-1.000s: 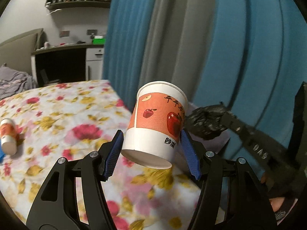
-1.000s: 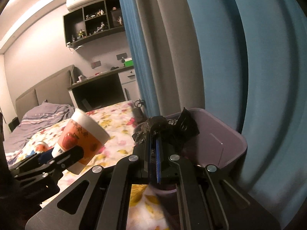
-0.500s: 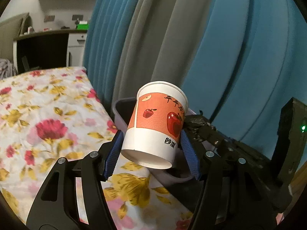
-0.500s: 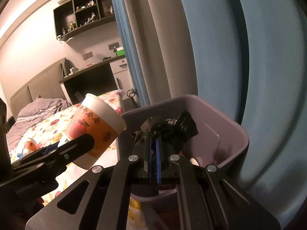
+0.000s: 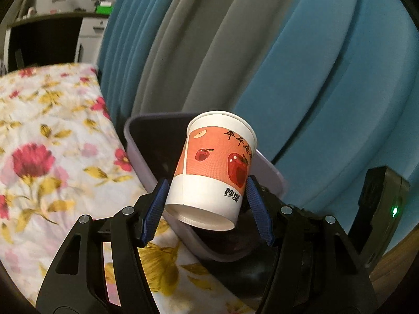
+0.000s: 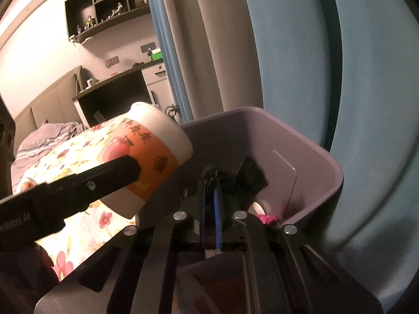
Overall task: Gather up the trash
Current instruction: 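Open both tools to drop the bag and cup into the bin, then move both tools back toward the blue mesh sleeve and remaining cup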
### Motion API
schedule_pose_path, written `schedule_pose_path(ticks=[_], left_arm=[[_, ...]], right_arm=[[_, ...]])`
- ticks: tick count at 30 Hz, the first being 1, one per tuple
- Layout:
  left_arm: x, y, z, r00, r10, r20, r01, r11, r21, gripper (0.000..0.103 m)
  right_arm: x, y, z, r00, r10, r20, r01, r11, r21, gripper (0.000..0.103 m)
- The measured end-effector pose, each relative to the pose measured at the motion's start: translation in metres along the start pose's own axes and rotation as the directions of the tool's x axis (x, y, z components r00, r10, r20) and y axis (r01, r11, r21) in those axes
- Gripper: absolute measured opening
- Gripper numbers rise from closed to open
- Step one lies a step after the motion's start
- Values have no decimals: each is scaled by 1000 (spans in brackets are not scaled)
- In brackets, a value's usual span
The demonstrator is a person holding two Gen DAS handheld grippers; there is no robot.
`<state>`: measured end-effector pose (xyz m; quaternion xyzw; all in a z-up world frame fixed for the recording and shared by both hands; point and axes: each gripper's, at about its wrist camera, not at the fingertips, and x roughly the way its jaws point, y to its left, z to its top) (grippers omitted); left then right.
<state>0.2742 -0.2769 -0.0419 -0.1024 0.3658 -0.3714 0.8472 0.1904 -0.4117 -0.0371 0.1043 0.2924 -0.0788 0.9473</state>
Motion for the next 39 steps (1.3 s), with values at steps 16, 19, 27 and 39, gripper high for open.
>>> schedule_pose_path(ticks=[16,19,27,39], left_arm=[[18,-14,-11,998,23,-65,-22,999,29,80],[7,-12,-13,997,56,-46,-55,998,28,85],[-52,5,-26,966,253,51,-254,967,15,91],[-165,77,-68,874,482,58,-472,872,-132,92]], right_arm=[[-42,-26,-13,987,-116,114,117,993,-4,57],[-51,-30,-14,984,-123,129,122,992,17,57],[-80,-20,-14,978,-99,185,93,995,46,69],[-97,64,-20,979,77,188,-70,997,-39,86]])
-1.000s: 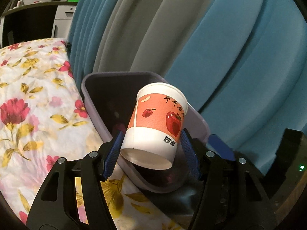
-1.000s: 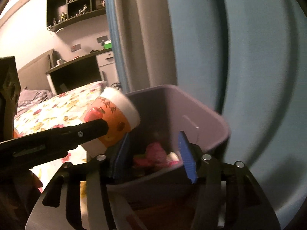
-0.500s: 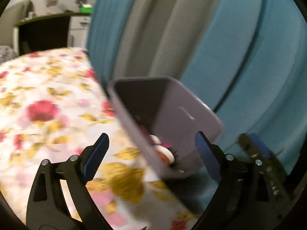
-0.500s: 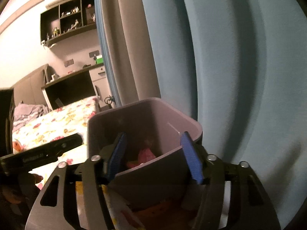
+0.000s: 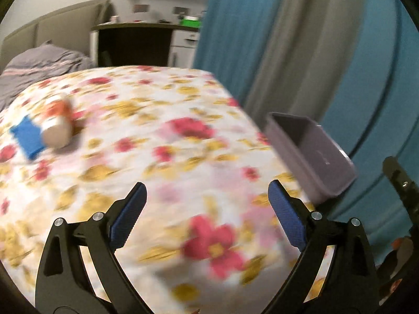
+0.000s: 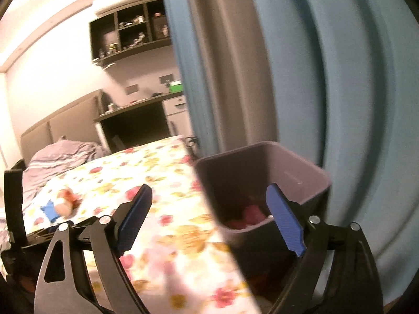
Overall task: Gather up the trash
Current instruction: 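Move both tools back toward the blue mesh sleeve and remaining cup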
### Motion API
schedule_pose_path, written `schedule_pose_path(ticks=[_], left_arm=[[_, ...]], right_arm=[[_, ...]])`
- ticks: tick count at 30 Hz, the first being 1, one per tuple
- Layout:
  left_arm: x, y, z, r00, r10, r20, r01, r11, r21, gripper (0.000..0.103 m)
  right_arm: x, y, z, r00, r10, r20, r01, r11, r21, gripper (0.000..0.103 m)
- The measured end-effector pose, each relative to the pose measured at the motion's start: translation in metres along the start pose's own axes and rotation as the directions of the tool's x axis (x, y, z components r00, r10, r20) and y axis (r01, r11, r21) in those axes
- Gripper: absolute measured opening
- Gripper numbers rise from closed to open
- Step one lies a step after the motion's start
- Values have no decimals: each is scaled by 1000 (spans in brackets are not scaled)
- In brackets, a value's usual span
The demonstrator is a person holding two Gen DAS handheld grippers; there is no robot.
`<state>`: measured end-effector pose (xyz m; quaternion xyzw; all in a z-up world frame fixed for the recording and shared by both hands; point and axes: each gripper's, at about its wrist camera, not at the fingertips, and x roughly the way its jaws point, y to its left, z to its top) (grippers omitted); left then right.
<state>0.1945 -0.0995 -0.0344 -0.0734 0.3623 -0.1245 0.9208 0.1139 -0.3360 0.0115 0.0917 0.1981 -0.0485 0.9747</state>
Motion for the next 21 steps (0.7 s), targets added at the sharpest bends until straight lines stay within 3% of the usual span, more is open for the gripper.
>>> schedule_pose_path(ticks=[3,10,21], left_arm=[[-16,42,-8,995,96,0,-96,995,-38,92],[-52,125,-18,970,242,18,-237,962,-136,92],[-86,228,-12,904,426,44,-402,878,-259,92]], right_arm=[[0,28,-4,999,49,-15,-49,998,-33,87],[11,91,-14,984,161,-69,-167,983,-81,87],[45,202,-26,945,292,-148,-315,936,-159,87]])
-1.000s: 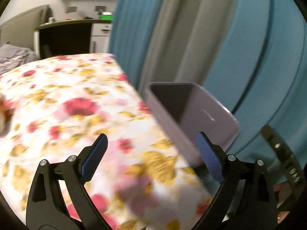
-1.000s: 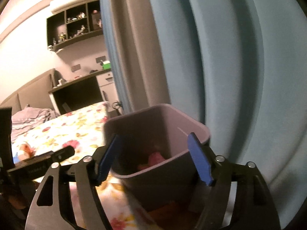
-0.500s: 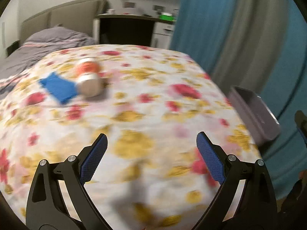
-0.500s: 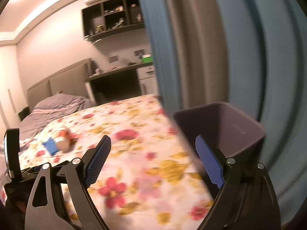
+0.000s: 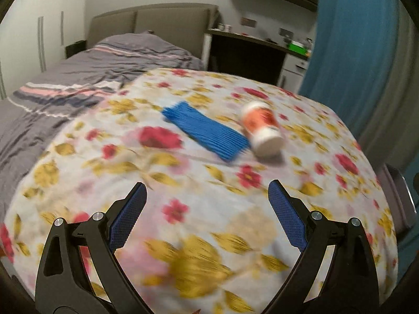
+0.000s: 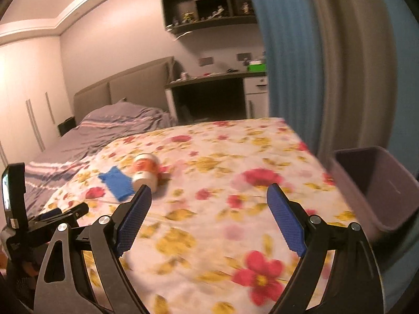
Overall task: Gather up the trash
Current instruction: 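Move both tools back toward the blue mesh sleeve and remaining cup, then grasp the orange apple cup with the right tool while the left tool grasps the blue mesh sleeve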
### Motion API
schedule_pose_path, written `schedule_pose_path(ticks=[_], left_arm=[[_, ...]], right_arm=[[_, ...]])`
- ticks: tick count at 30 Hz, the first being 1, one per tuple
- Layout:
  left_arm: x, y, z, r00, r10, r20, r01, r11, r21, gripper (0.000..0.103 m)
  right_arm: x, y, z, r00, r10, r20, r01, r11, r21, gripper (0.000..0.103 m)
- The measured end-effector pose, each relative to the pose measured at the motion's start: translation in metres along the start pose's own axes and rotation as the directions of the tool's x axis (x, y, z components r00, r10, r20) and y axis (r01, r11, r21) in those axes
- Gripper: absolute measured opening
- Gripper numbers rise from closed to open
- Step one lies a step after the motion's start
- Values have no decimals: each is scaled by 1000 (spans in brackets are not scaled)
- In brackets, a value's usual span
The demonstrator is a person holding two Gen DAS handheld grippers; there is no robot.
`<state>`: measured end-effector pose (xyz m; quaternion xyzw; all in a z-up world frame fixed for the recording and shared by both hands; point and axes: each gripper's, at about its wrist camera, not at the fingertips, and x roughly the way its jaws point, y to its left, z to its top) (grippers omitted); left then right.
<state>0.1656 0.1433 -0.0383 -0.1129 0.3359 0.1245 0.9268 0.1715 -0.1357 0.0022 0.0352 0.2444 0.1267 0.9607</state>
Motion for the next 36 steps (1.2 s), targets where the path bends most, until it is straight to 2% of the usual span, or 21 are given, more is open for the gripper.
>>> schedule_pose_path(ticks=[9,19,23,28,30,34,36], left_arm=[[27,37,28,995,94,21,-92,993,-70,92],[83,38,57,990,142,-5,-141,980,-139,92],[105,42,49,989,139,-48,-145,976,-161,92],[108,49,46,990,128,-57,-136,972,-189,92],[109,53,45,991,118,-62,-129,970,-206,92],[112,56,44,992,103,-79,-118,966,-230,92],[112,56,44,992,96,-77,-112,967,-230,92]], right_arm=[[87,59,5,995,39,-93,-45,997,-68,87],[162,92,12,986,67,-151,-82,992,-101,86],[183,100,10,982,68,-177,-90,989,-118,86],[208,108,7,972,69,-224,-99,987,-127,82],[216,111,5,964,74,-255,-109,986,-126,77],[227,117,4,952,74,-296,-119,984,-135,75],[232,120,4,945,82,-316,-130,982,-134,67]])
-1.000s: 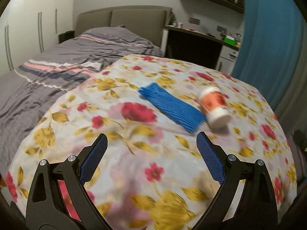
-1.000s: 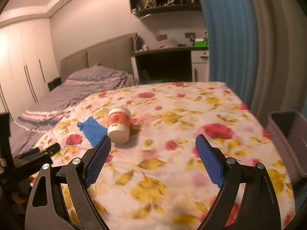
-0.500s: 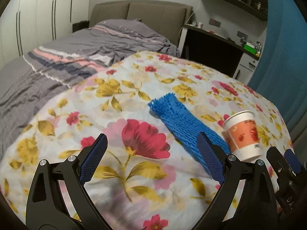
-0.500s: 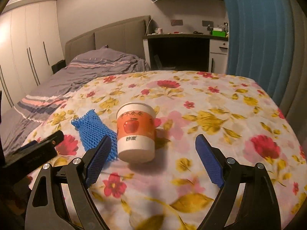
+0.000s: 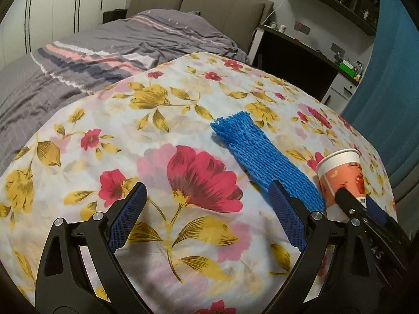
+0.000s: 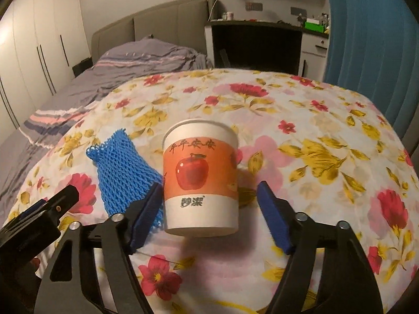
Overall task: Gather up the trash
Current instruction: 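Grasp the orange apple cup with the right tool while the left tool grasps the blue mesh sleeve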
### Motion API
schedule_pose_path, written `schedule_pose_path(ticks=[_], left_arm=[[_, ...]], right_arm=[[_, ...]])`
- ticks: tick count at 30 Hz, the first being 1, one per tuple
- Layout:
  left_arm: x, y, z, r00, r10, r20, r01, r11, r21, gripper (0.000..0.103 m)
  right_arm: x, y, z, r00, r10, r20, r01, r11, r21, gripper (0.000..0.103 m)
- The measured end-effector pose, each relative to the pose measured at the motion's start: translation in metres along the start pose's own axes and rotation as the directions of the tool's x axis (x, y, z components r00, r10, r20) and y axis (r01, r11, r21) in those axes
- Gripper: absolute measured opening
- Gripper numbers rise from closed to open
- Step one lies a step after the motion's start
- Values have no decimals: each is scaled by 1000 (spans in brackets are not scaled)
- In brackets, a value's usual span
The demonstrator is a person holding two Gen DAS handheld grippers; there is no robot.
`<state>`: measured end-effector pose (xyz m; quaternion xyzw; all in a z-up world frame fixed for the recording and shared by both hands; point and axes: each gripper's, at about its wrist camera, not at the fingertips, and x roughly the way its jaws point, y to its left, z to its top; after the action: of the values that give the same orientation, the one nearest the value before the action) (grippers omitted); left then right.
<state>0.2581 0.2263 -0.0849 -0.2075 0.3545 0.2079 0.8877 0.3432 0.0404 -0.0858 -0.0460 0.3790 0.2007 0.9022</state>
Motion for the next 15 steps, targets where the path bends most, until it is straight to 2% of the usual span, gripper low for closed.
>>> schedule_pose_path(ticks=[2,7,11,15], left_arm=[[-1,-2,0,1000,-7,3,7,1000,8,92],[-2,-9,-1,1000,-19,13,18,999,45,92],[-5,-16,-3,1000,-26,16,25,997,74,92],[-3,-32,-10,997,-67,-26,69,991,114,92]], right_arm=[[5,1,0,1000,5,-25,-5,1000,-2,59],[3,-3,-1,999,22,-25,-21,1000,7,57],[-11,-19,-6,1000,2,3,-3,999,47,56],[-36,-39,-12,999,-11,44,8,997,75,56]])
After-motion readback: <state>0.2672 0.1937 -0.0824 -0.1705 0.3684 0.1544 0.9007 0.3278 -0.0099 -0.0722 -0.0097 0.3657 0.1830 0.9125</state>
